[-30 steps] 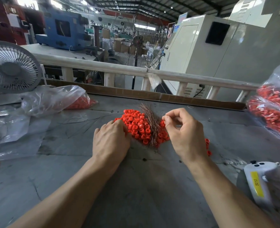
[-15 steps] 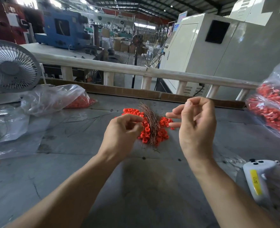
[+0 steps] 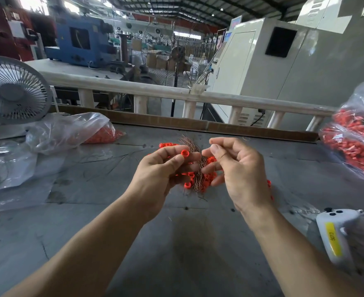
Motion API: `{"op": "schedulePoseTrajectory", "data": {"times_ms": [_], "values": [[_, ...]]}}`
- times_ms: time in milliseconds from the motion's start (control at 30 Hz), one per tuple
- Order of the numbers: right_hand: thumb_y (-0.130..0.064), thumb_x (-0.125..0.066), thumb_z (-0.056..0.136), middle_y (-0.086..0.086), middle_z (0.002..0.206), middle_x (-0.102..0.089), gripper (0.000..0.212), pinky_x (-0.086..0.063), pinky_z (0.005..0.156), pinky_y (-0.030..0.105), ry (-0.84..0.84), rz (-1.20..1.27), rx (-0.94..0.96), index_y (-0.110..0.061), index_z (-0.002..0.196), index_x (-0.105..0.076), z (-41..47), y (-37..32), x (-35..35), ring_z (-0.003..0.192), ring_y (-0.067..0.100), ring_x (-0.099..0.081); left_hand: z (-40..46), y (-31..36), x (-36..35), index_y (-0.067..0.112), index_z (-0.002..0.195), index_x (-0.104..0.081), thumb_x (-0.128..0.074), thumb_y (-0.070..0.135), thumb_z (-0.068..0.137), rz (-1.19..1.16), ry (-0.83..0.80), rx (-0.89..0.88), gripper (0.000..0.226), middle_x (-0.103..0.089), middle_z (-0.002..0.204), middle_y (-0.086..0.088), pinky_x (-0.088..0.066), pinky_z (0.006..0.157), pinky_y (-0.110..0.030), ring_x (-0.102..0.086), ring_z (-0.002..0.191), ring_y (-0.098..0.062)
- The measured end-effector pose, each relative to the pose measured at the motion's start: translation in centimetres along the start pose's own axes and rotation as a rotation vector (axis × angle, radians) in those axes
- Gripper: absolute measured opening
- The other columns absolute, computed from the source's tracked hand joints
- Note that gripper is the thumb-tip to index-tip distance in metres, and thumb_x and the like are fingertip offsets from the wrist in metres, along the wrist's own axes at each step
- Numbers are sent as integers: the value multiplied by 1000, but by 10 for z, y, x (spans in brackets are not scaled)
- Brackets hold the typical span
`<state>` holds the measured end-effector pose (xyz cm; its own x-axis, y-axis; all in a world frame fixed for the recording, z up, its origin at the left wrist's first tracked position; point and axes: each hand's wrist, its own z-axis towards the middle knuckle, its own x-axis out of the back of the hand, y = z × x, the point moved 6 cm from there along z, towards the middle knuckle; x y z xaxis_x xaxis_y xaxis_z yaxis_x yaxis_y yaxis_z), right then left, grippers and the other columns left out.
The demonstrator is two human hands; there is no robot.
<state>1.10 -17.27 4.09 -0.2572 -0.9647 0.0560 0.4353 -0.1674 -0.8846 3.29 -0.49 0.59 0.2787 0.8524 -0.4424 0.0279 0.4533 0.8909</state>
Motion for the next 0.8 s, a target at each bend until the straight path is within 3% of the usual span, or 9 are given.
{"op": "schedulePoseTrajectory", "data": {"times_ms": [133,333,567,800], "values": [[-13,-65,100,4,81,-75,18,-46,39,24,-22,-9,8,-28,98,-75,-2,-2,-4,53,18,-67,-1,0,0,0,122,-63,-48,4,104,9,-3,-14,24,-75,112,-18,-58,81,-37,-72,94,-26],[-7,-64,100,-2,84,-77,25,-54,51,25,-130,-97,26,-28,103,-75,-6,-4,-12,64,12,-68,-1,1,3,4,118,-70,-54,7,101,46,15,-30,23,-76,103,-13,-59,74,-34,-67,87,-23],[-11,-69,98,-5,75,-76,15,-49,40,26,-126,-155,29,-26,95,-73,-12,-9,-14,55,15,-70,-1,3,3,5,115,-72,-61,16,95,69,-5,-70,25,-75,97,-14,-60,72,-33,-68,82,-22],[-15,-72,96,-7,75,-77,8,-54,42,27,-110,-219,10,-22,93,-75,-17,-14,-20,58,12,-71,0,5,6,3,113,-69,-72,15,82,66,32,-123,34,-75,91,-13,-59,66,-29,-72,79,-22]]}}
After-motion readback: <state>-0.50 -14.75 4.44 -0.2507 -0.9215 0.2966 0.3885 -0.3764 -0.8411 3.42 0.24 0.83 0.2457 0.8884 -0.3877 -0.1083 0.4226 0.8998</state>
